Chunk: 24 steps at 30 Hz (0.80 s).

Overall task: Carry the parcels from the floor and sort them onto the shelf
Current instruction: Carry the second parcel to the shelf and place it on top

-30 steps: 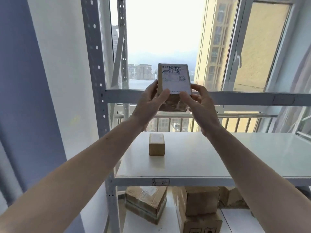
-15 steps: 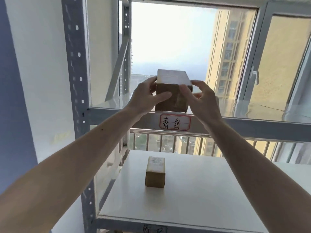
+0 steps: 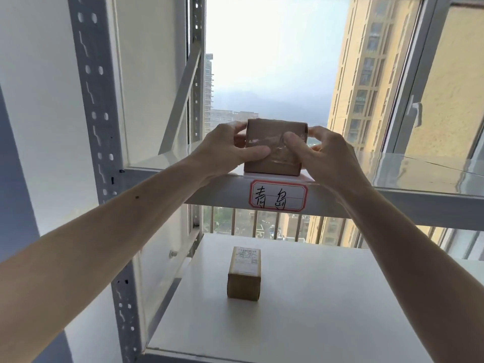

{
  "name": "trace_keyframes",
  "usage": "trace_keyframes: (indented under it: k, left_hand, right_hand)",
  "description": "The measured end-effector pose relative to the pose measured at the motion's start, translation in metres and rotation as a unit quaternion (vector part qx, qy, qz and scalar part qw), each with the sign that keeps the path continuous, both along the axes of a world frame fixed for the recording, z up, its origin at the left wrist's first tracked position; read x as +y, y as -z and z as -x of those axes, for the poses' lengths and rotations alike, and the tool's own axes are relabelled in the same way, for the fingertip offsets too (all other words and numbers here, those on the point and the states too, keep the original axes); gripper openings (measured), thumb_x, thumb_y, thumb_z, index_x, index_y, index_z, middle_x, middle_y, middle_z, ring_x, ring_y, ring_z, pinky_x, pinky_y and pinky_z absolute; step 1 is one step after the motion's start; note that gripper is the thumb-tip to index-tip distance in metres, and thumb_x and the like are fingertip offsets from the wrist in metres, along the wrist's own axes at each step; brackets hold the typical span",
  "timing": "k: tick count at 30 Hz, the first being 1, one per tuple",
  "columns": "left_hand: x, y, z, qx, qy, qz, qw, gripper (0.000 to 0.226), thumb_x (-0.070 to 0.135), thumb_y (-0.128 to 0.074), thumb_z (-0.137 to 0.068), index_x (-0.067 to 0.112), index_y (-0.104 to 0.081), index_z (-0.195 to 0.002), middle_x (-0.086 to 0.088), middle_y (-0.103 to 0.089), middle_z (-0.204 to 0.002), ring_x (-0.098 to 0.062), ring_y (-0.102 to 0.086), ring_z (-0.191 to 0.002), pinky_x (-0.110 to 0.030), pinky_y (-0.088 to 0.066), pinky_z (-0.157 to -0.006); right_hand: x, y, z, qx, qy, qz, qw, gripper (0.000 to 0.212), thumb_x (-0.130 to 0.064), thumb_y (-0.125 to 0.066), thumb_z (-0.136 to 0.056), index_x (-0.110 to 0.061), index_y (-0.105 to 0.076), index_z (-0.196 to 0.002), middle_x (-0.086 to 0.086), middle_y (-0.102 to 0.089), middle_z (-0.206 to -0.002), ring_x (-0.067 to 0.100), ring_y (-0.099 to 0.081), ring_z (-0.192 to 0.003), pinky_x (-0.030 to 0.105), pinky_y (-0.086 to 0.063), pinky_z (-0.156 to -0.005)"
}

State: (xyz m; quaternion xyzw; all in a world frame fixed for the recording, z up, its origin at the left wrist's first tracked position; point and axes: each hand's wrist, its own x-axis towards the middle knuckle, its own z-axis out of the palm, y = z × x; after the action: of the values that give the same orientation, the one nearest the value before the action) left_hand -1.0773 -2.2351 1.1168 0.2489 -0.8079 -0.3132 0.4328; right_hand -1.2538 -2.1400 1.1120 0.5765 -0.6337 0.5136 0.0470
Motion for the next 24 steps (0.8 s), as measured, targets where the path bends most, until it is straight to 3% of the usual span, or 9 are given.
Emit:
trace_keyframes:
  k: [6, 9, 13, 18, 21, 24]
  left_hand:
    - [-0.004, -0.004, -0.006, -0.073, -0.001, 0.013, 0.997, 0.055, 0.016, -0.084, -0.075, 0.011, -0.065, -0.127, -0.002, -0.076, -0.113, -0.016, -0.071, -0.106, -0.041, -0.053, -0.101]
    - [-0.006, -0.003, -0.009, -0.1, -0.023, 0.02, 0.995, 0.056, 0.032, -0.088, -0.061, 0.012, -0.073, -0.111, -0.005, -0.078, -0.104, -0.022, -0.073, -0.101, -0.048, -0.053, -0.1]
    - [-0.01, -0.008, -0.004, -0.127, -0.053, 0.036, 0.99, 0.077, 0.058, -0.08, -0.038, 0.011, -0.077, -0.099, -0.009, -0.079, -0.1, -0.027, -0.074, -0.098, -0.053, -0.054, -0.096]
    - [-0.026, -0.017, 0.007, -0.162, -0.059, 0.018, 0.985, 0.089, 0.059, -0.081, -0.031, 0.004, -0.076, -0.101, -0.018, -0.077, -0.103, -0.036, -0.073, -0.099, -0.058, -0.055, -0.094]
    - [-0.033, -0.022, 0.015, -0.179, -0.074, 0.007, 0.981, 0.079, 0.052, -0.084, -0.038, 0.004, -0.075, -0.1, -0.019, -0.077, -0.101, -0.037, -0.072, -0.098, -0.057, -0.055, -0.092]
    - [-0.04, -0.026, 0.025, -0.193, -0.091, 0.006, 0.977, 0.046, 0.03, -0.088, -0.065, 0.003, -0.074, -0.099, -0.015, -0.076, -0.098, -0.032, -0.071, -0.094, -0.049, -0.057, -0.091]
  right_hand:
    - [0.004, -0.001, 0.01, 0.0, -0.031, -0.053, 0.998, 0.075, -0.06, -0.07, -0.079, -0.021, -0.051, -0.141, -0.003, -0.073, -0.097, 0.015, -0.069, -0.092, 0.031, -0.049, -0.073]
    - [0.008, -0.003, 0.015, 0.029, -0.033, -0.074, 0.996, 0.075, -0.049, -0.078, -0.076, -0.021, -0.051, -0.139, -0.014, -0.067, -0.089, 0.003, -0.065, -0.086, 0.032, -0.048, -0.072]
    - [0.005, -0.005, 0.019, 0.054, -0.029, -0.078, 0.995, 0.063, -0.039, -0.08, -0.08, -0.017, -0.056, -0.133, -0.014, -0.064, -0.083, 0.0, -0.061, -0.079, 0.024, -0.042, -0.062]
    - [-0.009, -0.015, 0.022, 0.071, -0.016, -0.099, 0.992, 0.058, -0.036, -0.081, -0.079, -0.015, -0.058, -0.127, -0.007, -0.067, -0.082, 0.002, -0.059, -0.074, 0.024, -0.04, -0.06]
    - [-0.023, -0.019, 0.026, 0.056, -0.016, -0.111, 0.992, 0.058, -0.035, -0.084, -0.074, -0.014, -0.057, -0.121, 0.002, -0.072, -0.088, 0.011, -0.065, -0.078, 0.029, -0.048, -0.062]
    - [-0.04, -0.024, 0.03, 0.042, -0.011, -0.126, 0.991, 0.062, -0.032, -0.087, -0.07, -0.011, -0.057, -0.121, 0.009, -0.071, -0.095, 0.022, -0.069, -0.089, 0.04, -0.057, -0.076]
